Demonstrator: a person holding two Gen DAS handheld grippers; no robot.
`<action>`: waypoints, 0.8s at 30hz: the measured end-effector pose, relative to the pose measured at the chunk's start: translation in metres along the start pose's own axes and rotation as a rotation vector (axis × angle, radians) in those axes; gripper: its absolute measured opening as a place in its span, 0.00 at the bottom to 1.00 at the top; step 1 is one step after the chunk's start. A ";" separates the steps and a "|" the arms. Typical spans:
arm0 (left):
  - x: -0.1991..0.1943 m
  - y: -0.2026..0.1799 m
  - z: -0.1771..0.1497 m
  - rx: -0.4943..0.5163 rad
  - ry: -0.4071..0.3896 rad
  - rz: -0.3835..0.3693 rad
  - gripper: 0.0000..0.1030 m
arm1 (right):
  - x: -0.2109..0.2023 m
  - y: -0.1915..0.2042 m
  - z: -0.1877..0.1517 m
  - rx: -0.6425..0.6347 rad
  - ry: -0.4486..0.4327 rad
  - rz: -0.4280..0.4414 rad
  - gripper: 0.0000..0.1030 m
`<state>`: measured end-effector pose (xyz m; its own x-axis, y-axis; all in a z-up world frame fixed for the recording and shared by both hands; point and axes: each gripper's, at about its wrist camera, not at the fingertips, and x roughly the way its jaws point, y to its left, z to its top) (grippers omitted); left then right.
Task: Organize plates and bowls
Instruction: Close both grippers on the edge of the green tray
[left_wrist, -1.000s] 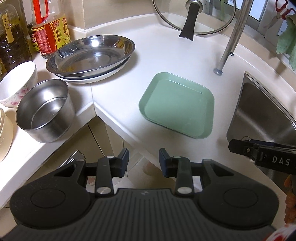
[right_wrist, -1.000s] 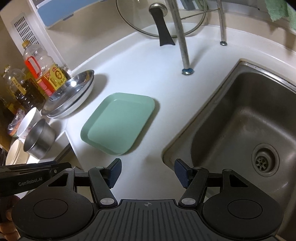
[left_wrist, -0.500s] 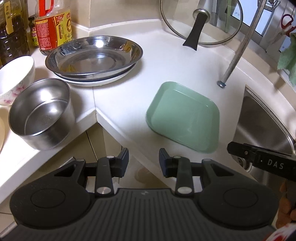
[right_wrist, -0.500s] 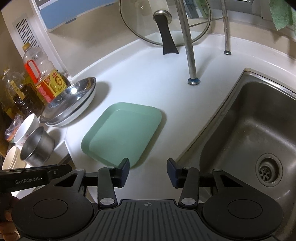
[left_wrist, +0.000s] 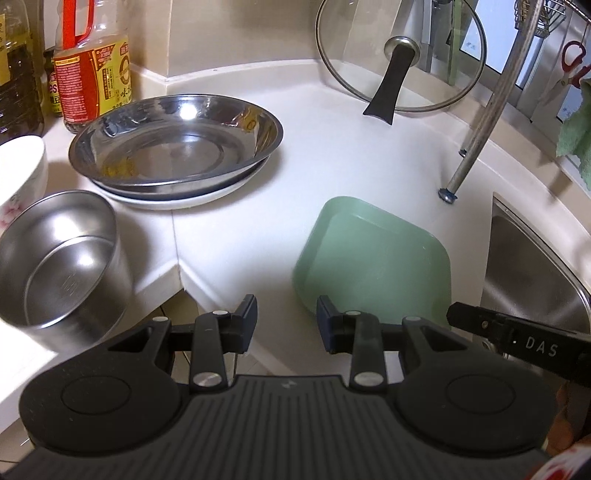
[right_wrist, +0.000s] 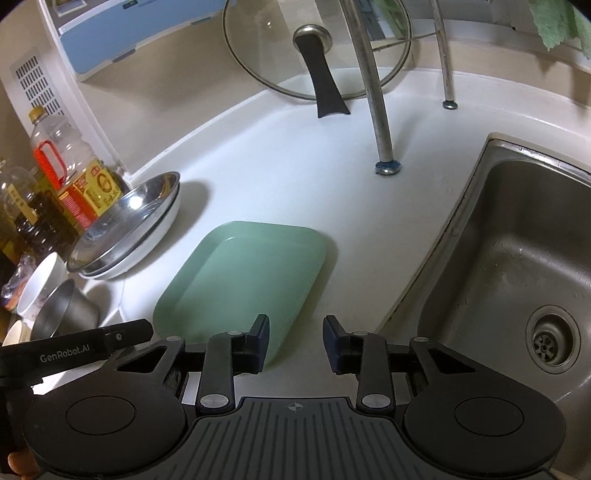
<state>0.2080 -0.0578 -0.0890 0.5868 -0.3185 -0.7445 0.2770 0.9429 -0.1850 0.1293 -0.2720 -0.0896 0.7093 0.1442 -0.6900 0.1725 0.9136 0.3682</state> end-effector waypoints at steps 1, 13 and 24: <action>0.002 0.000 0.001 0.001 -0.003 0.001 0.29 | 0.002 0.000 0.001 0.002 0.000 -0.003 0.30; 0.025 -0.003 0.011 0.039 -0.001 0.001 0.25 | 0.017 -0.004 0.005 0.012 0.006 -0.025 0.22; 0.038 -0.009 0.018 0.063 0.007 -0.016 0.12 | 0.026 -0.004 0.009 -0.007 0.005 -0.037 0.16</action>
<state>0.2410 -0.0805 -0.1041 0.5770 -0.3326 -0.7460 0.3339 0.9296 -0.1563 0.1530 -0.2754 -0.1031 0.6989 0.1125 -0.7063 0.1934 0.9210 0.3381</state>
